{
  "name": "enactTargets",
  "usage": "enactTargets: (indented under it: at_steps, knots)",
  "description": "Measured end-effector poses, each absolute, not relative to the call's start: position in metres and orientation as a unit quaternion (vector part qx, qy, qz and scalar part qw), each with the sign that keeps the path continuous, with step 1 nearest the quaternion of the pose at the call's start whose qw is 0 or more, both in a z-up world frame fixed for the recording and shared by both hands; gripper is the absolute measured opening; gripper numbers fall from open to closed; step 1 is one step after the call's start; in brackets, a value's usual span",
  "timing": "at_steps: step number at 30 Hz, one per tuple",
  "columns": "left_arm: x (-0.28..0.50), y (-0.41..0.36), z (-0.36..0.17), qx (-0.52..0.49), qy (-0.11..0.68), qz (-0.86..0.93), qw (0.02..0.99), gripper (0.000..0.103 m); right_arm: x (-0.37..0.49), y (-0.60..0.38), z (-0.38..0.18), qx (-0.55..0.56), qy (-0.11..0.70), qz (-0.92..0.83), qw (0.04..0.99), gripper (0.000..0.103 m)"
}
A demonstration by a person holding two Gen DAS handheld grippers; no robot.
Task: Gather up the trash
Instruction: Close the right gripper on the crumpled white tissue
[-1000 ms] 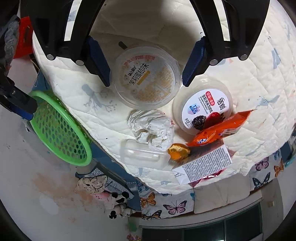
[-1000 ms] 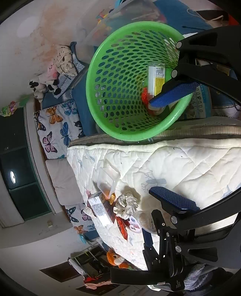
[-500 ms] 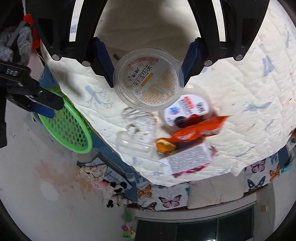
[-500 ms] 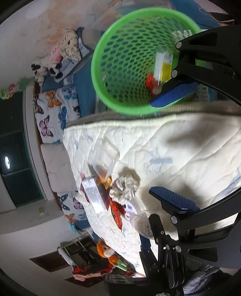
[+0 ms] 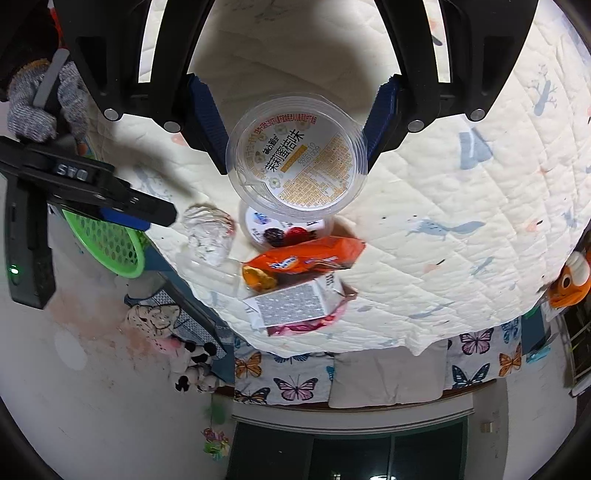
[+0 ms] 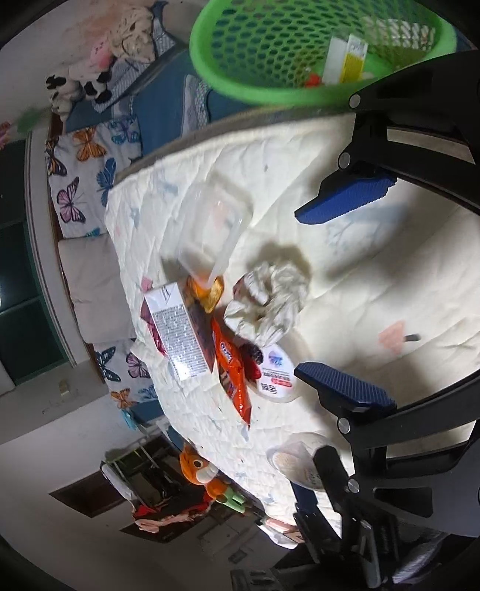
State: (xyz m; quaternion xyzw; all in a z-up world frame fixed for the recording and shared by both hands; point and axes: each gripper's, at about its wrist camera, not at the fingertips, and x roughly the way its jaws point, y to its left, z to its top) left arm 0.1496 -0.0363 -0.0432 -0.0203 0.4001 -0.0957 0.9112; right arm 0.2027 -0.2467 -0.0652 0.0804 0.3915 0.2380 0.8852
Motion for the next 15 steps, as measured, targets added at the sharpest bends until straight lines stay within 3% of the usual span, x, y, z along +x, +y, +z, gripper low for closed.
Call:
enactTargets:
  at_steps: [15]
  knots:
    - [0.153,-0.024,-0.045,-0.034,0.402,-0.093,0.91,0.066,0.243,-0.233,-0.085,0.124,0.423,0.255,0.861,0.067]
